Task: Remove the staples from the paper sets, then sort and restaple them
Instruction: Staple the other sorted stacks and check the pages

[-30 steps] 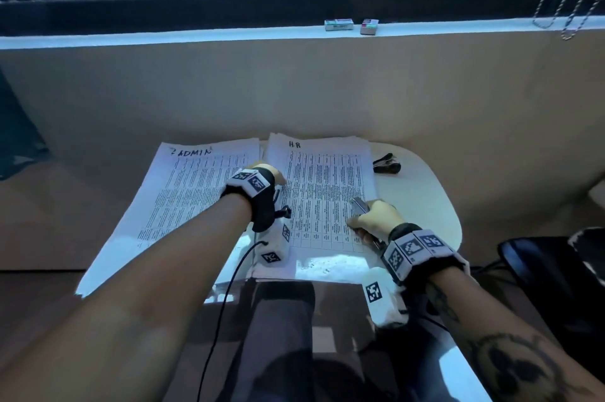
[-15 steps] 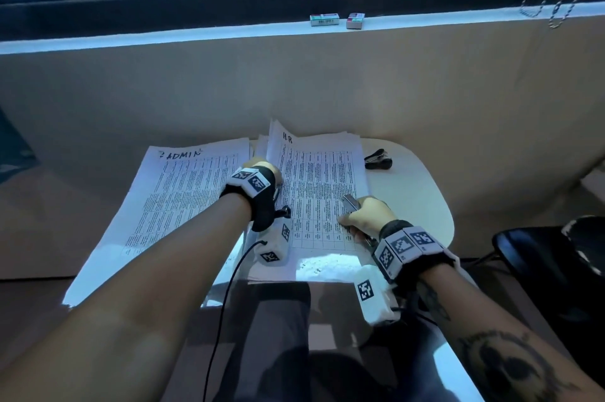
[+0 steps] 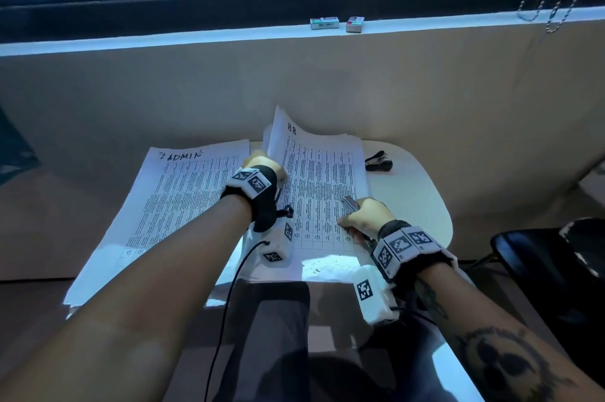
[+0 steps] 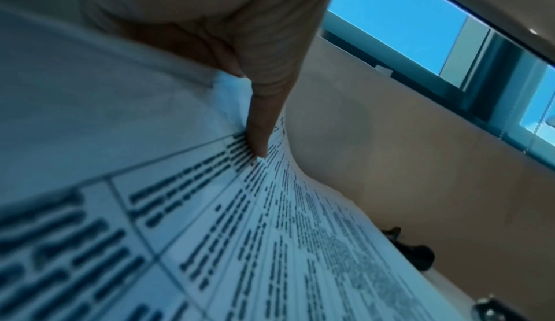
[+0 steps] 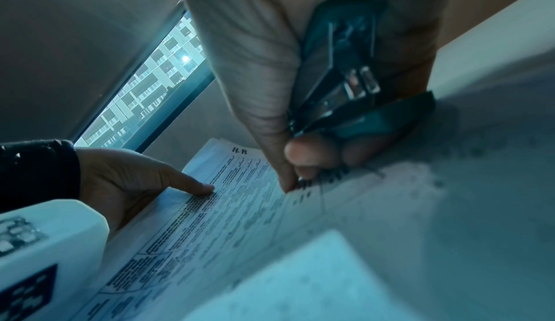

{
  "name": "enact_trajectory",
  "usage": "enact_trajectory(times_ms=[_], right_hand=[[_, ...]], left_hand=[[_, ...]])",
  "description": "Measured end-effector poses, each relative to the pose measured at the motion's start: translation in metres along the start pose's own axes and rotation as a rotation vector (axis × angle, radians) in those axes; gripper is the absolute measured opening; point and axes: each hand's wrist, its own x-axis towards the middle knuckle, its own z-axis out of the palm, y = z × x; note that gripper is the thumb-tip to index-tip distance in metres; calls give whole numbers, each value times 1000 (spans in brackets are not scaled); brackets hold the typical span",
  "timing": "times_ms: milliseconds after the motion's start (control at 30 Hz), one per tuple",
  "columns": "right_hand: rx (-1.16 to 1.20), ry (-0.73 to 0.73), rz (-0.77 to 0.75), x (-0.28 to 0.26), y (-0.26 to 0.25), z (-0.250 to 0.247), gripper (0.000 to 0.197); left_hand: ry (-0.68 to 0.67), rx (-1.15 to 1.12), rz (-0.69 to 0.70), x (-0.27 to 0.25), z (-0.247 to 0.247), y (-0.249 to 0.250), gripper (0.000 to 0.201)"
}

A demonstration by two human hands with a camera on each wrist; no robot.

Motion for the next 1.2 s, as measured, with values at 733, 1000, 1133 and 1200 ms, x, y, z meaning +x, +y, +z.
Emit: enact_trajectory(times_ms=[733,1000,1133,1200], right_hand=[[167,-61,96,21,14,-8,42],[153,0,27,23,13,-12,33],[318,395,-94,8,-1,-39,12],[465,460,-169,1,-15,-53,16]], left_hand=[[260,-461,248,-47,22,-1,71],[4,-231,152,-24,1,-15,30],[-161,-692,191,-16,-28,-32,37],[-203,-847,249,-27,-41,-37,28]])
